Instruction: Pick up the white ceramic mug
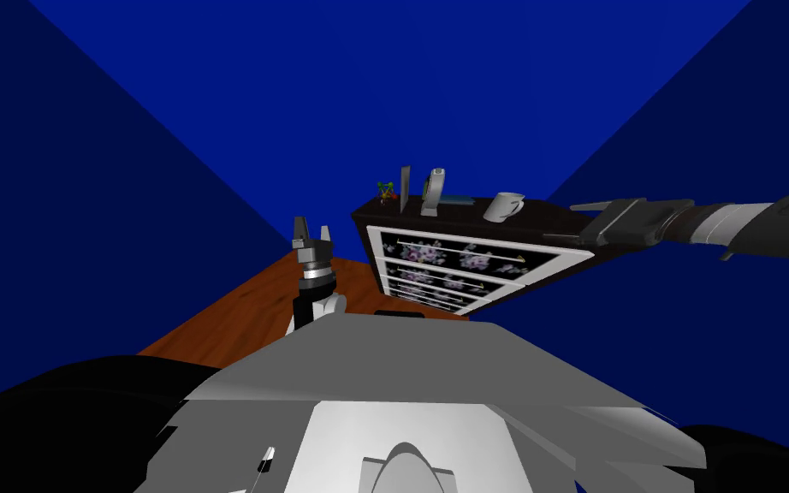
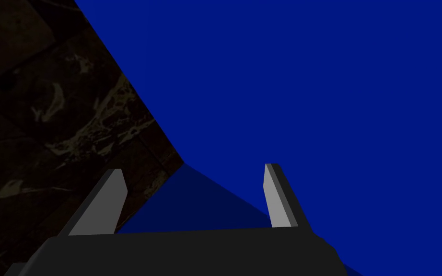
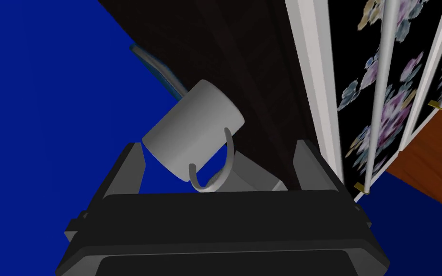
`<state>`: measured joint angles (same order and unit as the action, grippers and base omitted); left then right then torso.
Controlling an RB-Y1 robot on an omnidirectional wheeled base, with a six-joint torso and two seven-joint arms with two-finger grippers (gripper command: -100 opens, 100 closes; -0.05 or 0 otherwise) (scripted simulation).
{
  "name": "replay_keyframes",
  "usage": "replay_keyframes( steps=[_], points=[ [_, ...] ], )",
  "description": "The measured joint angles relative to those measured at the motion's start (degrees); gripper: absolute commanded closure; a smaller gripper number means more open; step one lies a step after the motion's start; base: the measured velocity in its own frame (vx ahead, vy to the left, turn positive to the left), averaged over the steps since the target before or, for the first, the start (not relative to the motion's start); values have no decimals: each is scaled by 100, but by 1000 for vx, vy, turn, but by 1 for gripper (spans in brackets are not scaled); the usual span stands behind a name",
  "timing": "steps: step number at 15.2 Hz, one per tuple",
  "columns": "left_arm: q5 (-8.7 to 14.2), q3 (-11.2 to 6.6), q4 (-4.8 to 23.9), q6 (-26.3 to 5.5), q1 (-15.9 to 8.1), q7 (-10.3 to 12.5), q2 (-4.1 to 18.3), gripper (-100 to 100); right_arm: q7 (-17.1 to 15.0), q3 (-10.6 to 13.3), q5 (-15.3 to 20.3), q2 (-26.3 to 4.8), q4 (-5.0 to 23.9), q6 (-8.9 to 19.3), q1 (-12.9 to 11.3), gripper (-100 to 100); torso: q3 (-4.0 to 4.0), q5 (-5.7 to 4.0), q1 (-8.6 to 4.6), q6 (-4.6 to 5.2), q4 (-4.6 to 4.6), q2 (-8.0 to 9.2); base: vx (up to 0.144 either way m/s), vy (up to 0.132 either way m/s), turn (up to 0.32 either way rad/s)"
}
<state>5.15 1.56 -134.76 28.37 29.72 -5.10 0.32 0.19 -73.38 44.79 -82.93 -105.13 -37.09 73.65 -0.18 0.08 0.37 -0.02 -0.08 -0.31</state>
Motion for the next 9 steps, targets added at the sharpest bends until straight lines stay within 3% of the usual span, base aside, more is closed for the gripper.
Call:
replay_keyframes(
  steps=[9],
  points=[
    [0,0,0,0,0,0,0,0,49,-978,606,-907,300,4,622,-100,-4,0,1,0,-2,-6,43,80,-60]
  ],
)
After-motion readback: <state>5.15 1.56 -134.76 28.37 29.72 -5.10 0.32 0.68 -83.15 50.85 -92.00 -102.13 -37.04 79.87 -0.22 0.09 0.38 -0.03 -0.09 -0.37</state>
